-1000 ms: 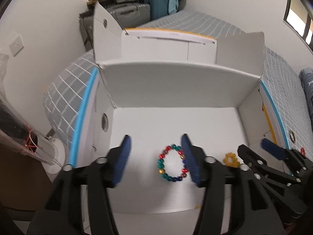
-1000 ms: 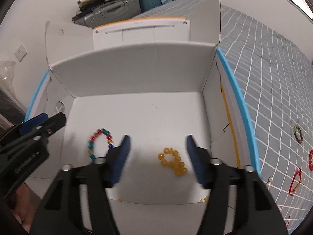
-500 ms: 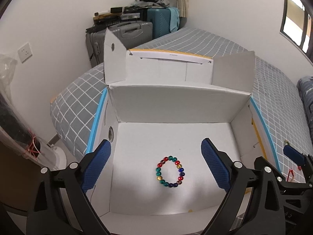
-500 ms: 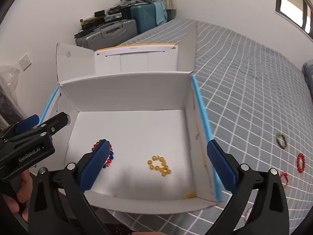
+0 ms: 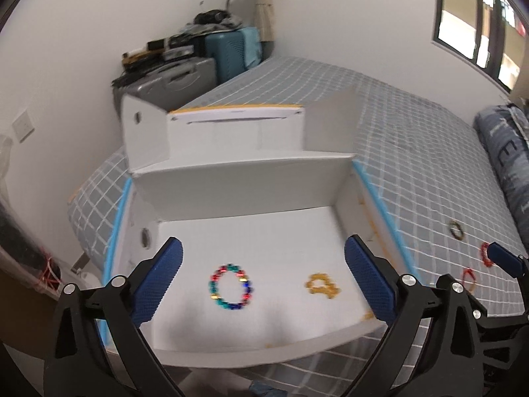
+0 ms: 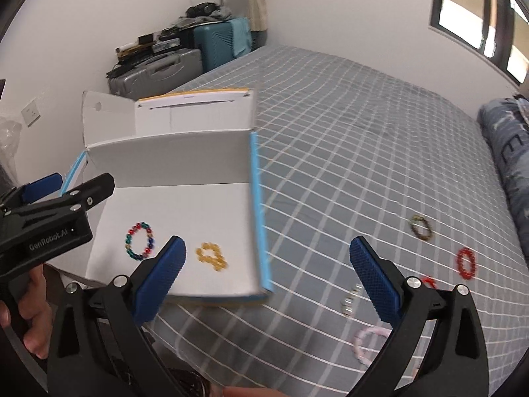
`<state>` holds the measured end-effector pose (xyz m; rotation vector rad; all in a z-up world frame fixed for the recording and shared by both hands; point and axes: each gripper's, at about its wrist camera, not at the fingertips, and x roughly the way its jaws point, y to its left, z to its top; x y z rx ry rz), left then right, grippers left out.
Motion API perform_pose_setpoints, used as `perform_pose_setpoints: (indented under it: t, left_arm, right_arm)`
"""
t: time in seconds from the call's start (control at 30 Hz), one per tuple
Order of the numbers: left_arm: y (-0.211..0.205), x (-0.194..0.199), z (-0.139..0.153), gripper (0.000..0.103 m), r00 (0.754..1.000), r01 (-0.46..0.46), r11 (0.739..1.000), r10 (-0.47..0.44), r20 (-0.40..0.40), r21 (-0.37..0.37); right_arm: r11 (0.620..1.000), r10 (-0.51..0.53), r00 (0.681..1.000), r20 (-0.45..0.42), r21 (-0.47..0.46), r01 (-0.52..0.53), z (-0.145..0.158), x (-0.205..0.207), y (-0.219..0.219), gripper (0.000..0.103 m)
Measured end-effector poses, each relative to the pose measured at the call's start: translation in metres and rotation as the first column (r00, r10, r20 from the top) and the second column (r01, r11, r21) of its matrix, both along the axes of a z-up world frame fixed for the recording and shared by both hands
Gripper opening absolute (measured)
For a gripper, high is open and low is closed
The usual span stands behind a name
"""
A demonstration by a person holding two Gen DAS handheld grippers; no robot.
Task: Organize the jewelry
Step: 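Move both tools back over the remaining bracelets on the bed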
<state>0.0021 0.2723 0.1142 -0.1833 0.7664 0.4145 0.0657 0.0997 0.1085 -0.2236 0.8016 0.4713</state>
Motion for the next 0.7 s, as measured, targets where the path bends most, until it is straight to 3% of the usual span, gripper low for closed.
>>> perform_pose_setpoints:
  t: [0.4,0.7]
  left_arm:
    - [-0.117,0.035,0.012,0.097,0.977,0.212,0.977,-0.212,0.019,-0.017]
    - [-0.208,0.071,-0.027,0.097,0.917,0.39,0.919,-0.393,-0.063,-0.051]
  right_arm:
    - [0.98,-0.197,0.98,-0.005,-0.01,0.197,0.0,-0.01,-0.128,0.095]
    - [0.948,-0.32,0.945,-0.066,-0.017,0.319,-0.029,-0.013,-0.205,0.095]
